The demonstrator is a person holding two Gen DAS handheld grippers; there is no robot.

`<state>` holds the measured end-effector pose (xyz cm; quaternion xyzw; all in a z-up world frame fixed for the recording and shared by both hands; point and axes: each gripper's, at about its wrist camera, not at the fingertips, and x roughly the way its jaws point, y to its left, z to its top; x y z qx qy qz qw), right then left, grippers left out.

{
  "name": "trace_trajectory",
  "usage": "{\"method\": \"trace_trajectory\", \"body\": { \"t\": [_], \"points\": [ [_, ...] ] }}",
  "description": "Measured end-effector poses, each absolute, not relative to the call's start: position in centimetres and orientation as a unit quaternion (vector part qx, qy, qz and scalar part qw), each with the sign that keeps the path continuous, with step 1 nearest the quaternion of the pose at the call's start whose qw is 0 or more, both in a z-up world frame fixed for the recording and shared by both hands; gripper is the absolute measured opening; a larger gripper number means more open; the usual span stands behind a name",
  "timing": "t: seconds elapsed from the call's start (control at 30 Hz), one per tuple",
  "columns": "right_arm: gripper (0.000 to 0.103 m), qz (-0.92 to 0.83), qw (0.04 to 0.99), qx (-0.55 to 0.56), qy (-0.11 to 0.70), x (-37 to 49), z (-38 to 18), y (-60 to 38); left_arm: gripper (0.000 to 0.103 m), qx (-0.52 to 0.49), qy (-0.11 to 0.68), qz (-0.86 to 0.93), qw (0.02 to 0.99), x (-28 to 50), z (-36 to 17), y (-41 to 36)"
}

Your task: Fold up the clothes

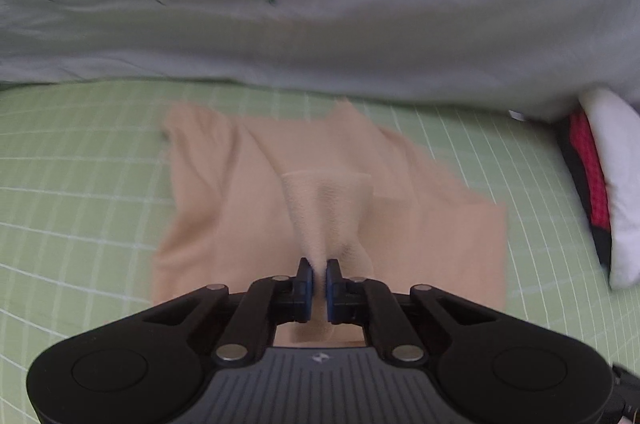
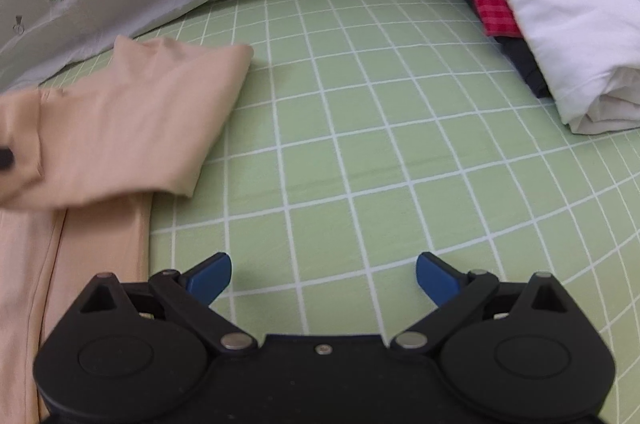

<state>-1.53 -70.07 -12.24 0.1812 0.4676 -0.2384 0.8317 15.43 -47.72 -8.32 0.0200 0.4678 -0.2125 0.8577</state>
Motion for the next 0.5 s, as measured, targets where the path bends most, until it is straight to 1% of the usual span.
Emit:
{"method": "trace_trajectory", "body": {
  "t": [0.17,0.33,0.43,0.5],
  "points": [
    [0.1,-0.218,0.832,0.162,0.483,-0.2,-12.3,-68.7,0.007,-0.048,0.435,-0.167,0.884,18.5,-6.3,-42.7],
    [0.1,-0.195,0.833,0.138,0.498,1.1,-12.3,-67.1,0.007,-0.056,0.4,-0.122,0.907,21.3,-5.2,-38.1],
    [0.1,-0.184,0.834,0.121,0.506,1.8,-12.2,-65.9,0.007,-0.074,0.388,-0.081,0.915,23.2,-5.3,-34.9],
    [0.1,-0.177,0.834,0.109,0.511,2.2,-12.1,-65.2,0.007,-0.102,0.393,-0.048,0.913,24.3,-6.2,-32.8]
  ]
}}
